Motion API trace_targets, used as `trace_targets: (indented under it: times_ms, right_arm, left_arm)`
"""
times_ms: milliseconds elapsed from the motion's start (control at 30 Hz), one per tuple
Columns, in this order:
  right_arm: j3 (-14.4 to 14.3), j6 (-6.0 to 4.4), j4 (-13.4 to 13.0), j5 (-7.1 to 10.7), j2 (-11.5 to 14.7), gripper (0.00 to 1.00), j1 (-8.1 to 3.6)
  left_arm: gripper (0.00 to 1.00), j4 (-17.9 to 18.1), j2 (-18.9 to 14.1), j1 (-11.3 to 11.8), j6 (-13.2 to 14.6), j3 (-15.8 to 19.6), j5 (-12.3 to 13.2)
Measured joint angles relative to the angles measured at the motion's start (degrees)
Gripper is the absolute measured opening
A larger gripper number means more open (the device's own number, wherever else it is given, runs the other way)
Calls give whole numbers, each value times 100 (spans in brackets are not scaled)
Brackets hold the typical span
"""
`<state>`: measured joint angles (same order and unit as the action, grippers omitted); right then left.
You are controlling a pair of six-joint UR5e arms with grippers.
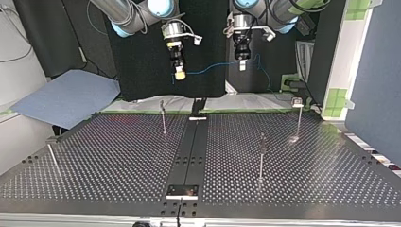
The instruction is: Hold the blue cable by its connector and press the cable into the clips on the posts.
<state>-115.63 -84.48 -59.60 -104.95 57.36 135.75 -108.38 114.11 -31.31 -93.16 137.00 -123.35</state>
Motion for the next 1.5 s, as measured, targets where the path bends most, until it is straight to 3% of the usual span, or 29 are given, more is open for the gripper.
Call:
trace_targets:
  times_ms: [633, 1100, 1500]
  right_arm:
    - [1, 0, 6, -3, 0, 0, 0]
    - [0, 0, 18, -18, 0, 0, 0]
    - [1, 0, 17, -18, 0, 0, 0]
  left_arm:
    - [0, -8, 3, 3, 2, 4, -3]
    - [0, -446, 607, 165, 70, 9, -183]
    - [0, -457, 675, 167, 70, 9, -185]
